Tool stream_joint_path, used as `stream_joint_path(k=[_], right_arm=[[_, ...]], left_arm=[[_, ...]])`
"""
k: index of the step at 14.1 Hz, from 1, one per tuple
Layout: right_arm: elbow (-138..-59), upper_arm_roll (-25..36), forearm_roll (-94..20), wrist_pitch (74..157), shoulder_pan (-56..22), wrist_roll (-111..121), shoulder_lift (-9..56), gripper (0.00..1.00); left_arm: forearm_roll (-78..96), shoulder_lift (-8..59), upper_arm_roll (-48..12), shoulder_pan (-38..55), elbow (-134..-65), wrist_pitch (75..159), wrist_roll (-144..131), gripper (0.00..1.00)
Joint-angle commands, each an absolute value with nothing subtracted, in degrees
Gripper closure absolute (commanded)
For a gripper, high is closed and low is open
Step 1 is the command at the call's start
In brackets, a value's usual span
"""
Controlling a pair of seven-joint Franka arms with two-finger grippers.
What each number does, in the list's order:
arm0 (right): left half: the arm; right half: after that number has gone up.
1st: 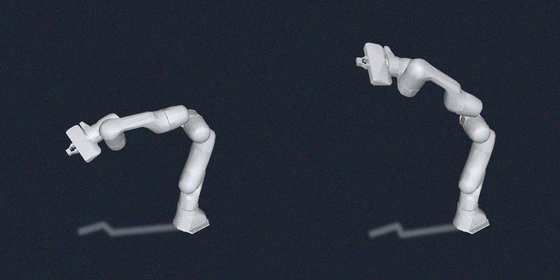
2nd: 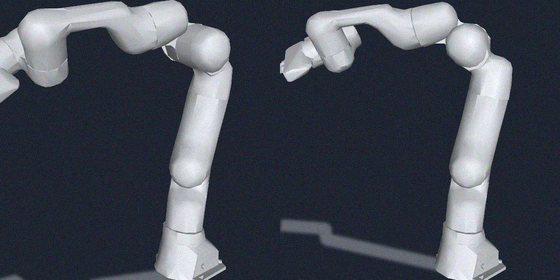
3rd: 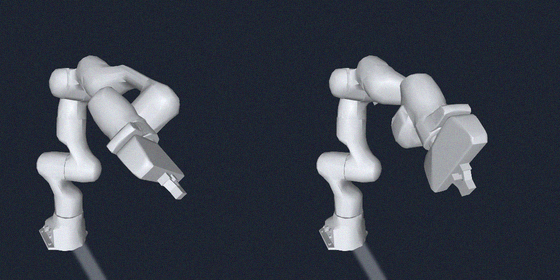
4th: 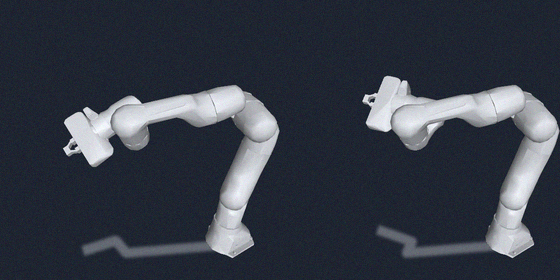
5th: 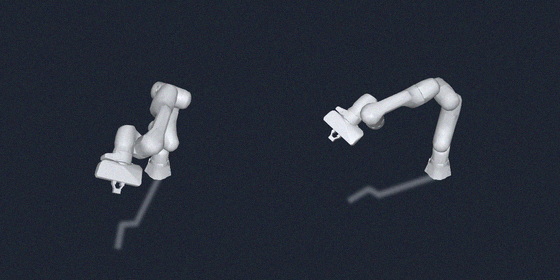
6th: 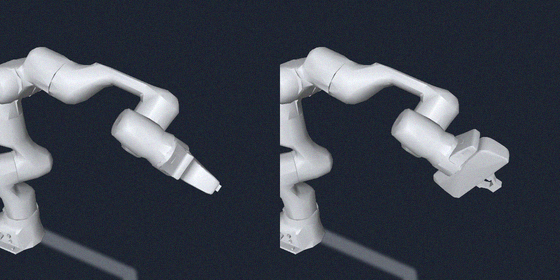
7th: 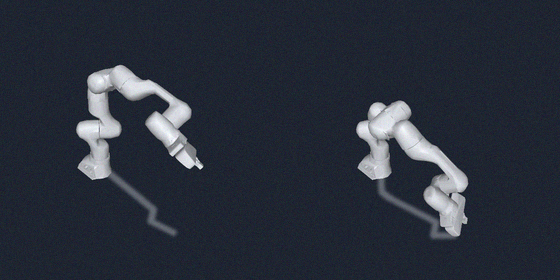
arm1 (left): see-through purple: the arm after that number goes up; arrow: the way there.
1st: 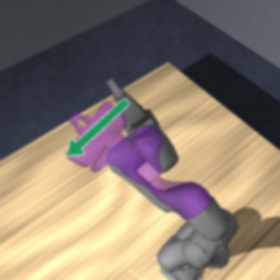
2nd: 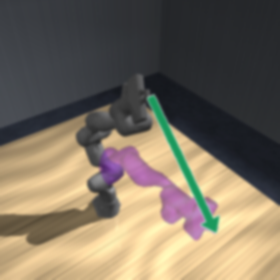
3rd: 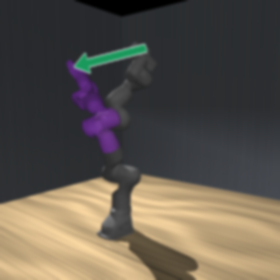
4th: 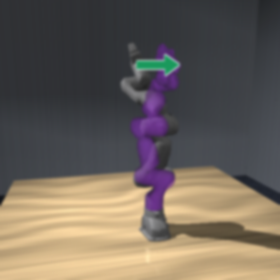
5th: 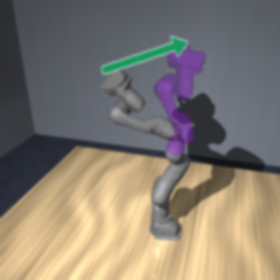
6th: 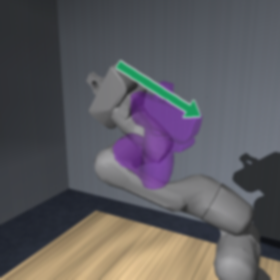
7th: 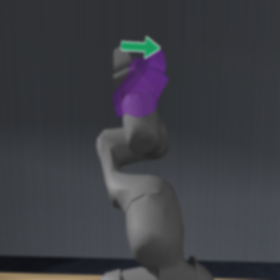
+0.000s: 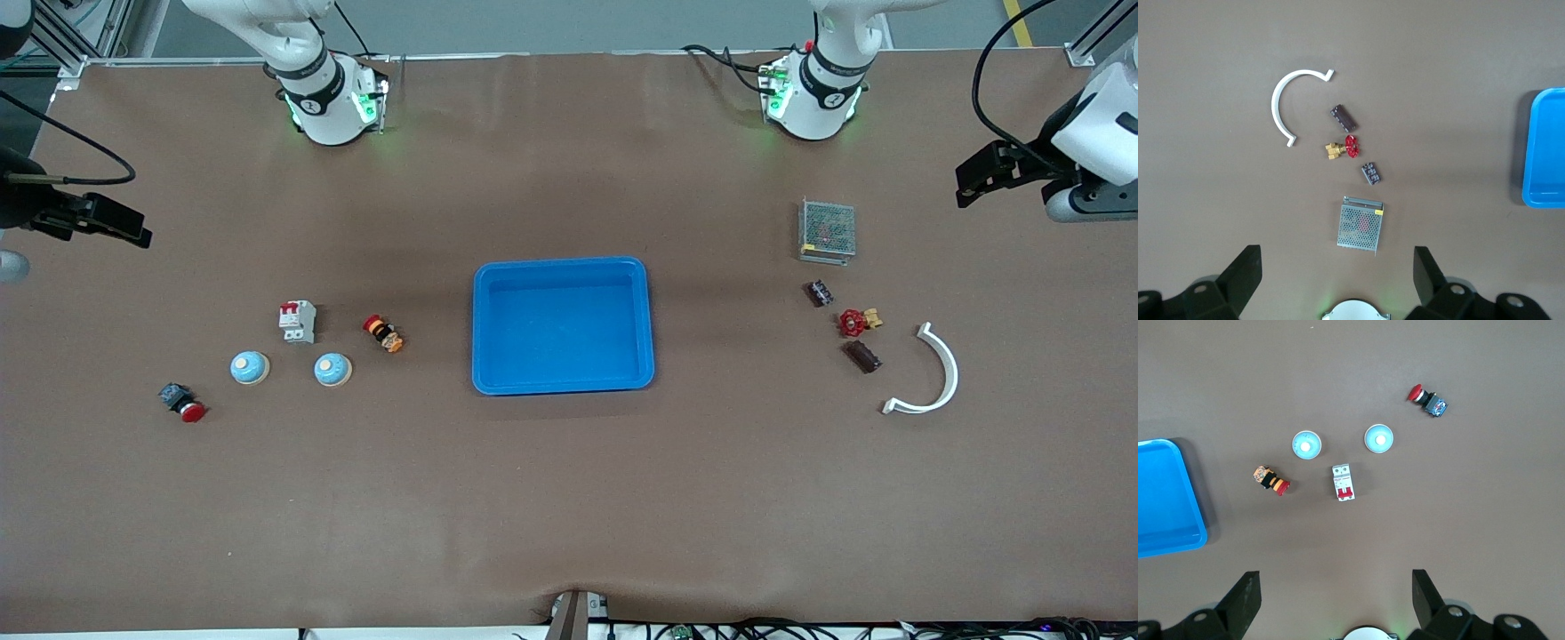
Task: Place electrolytic capacitor and blue bell in tray
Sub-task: 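Reach the right gripper to a blue bell while the left gripper approaches a capacitor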
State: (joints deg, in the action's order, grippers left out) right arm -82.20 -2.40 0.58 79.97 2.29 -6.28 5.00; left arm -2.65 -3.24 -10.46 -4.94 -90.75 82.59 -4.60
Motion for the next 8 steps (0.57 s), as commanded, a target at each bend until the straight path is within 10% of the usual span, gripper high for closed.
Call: stream_joint_path(k=[1,8], right_arm=[[-84.5,-2.6,-1.3,81.4,2.3,-8.6,4.0,0.00],[-108.0,-3.1,-1.6,106.3,-5.6,-17.7,1.0,0.00]], left_arm=[[-2.3,-3.3,-10.9,-5.0,-91.1,82.0,-5.7,0.00],[-0.1,-4.0,-11.0,-5.3,-96.1,85.9,-6.9,0.00]])
